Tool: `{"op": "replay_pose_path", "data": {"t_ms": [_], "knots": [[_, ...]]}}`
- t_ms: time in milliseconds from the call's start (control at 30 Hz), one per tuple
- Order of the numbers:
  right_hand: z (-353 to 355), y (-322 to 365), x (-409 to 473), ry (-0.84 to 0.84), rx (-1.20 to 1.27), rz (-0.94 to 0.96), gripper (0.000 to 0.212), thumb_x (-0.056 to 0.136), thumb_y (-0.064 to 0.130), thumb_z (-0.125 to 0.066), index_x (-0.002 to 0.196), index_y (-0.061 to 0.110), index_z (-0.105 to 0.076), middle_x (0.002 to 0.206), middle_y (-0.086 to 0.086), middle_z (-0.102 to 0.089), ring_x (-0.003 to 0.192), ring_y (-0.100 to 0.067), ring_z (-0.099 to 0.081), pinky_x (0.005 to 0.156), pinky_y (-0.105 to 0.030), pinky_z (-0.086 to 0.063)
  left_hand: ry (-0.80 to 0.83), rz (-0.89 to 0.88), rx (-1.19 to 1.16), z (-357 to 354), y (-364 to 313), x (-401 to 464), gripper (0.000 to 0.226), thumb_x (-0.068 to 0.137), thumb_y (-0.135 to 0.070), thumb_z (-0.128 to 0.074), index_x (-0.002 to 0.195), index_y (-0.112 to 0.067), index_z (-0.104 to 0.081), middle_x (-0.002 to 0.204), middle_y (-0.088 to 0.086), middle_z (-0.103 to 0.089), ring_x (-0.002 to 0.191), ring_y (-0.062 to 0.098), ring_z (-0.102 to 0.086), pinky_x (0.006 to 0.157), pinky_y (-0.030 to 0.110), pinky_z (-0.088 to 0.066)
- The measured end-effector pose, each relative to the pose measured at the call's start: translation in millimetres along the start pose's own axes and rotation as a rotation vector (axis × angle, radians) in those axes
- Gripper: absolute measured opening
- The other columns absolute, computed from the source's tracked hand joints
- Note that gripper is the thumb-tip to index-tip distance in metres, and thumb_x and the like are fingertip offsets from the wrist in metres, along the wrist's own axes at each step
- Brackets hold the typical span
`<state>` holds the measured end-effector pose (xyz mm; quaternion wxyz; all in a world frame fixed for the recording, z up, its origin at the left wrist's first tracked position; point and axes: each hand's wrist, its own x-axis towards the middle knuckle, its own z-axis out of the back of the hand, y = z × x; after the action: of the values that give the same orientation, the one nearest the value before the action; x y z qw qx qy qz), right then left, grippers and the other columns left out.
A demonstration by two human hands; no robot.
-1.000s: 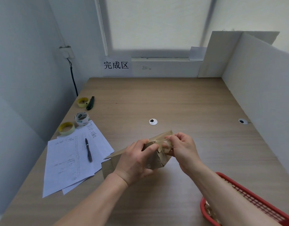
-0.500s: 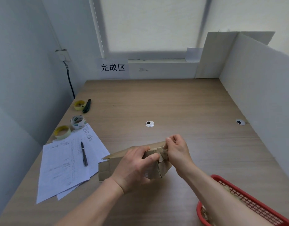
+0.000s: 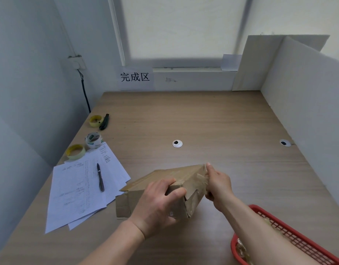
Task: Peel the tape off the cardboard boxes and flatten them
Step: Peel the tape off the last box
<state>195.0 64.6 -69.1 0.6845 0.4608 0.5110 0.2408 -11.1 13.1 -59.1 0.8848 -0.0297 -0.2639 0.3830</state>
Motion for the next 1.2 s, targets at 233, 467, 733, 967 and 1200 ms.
{"op": "replay_pose_path", "data": {"t_ms": [233,467,733,967,1200], "knots": [[-11.2,17.1,-34.3,0.118,-0.384,0.538,0.038,0.066,0.059,-0.080,0.074,0.023,-0.072,0.076,0.009,-0.064,0.066,-0.008,-0.057,0.066,-0.025,-0.044,-0.204,0.259,-0.197,16.5,6.3,11.7,0.077,0.058,-0.025,-0.086,0.122,-0.026,-0.044,0.117,0.009,-0.061,0.097,0.026,-0.061,0.076,0.032,-0.052],[-8.6,22.7,-35.1,-0.016,-0.563,0.932,0.023,0.089,0.022,-0.073,0.066,0.020,-0.071,0.060,0.009,-0.056,0.060,-0.016,-0.053,0.056,-0.031,-0.038,-0.276,0.383,-0.286,11.7,-10.8,3.2,0.077,0.059,-0.035,-0.085,0.124,-0.027,-0.044,0.112,-0.010,-0.052,0.093,-0.005,-0.044,0.081,-0.003,-0.033],[-24.9,10.8,-38.4,0.144,-0.314,0.563,0.018,0.089,0.021,-0.069,0.073,0.031,-0.068,0.059,0.007,-0.063,0.057,-0.014,-0.056,0.061,-0.044,-0.056,-0.296,0.494,-0.272,10.7,-17.4,-40.7,0.074,0.062,-0.051,-0.076,0.118,-0.023,-0.036,0.116,-0.003,-0.055,0.093,0.004,-0.052,0.080,0.010,-0.041],[-58.0,7.2,-56.8,0.194,-0.549,0.721,0.023,0.084,0.026,-0.074,0.075,0.023,-0.053,0.057,0.004,-0.054,0.055,-0.008,-0.049,0.055,-0.028,-0.039,-0.251,0.488,-0.251,21.2,7.4,-80.2,0.072,0.059,-0.048,-0.077,0.111,-0.022,-0.036,0.121,0.000,-0.051,0.098,0.012,-0.055,0.079,0.018,-0.043],[-83.9,-8.1,-83.1,0.088,-0.908,0.946,0.068,0.088,0.076,-0.035,0.068,0.017,-0.062,0.076,0.004,-0.054,0.072,-0.023,-0.056,0.059,-0.033,-0.042,-0.208,0.501,-0.244,28.3,29.6,-105.5,0.065,0.063,-0.053,-0.073,0.108,-0.024,-0.037,0.110,-0.008,-0.047,0.088,-0.001,-0.040,0.071,0.011,-0.032]]}}
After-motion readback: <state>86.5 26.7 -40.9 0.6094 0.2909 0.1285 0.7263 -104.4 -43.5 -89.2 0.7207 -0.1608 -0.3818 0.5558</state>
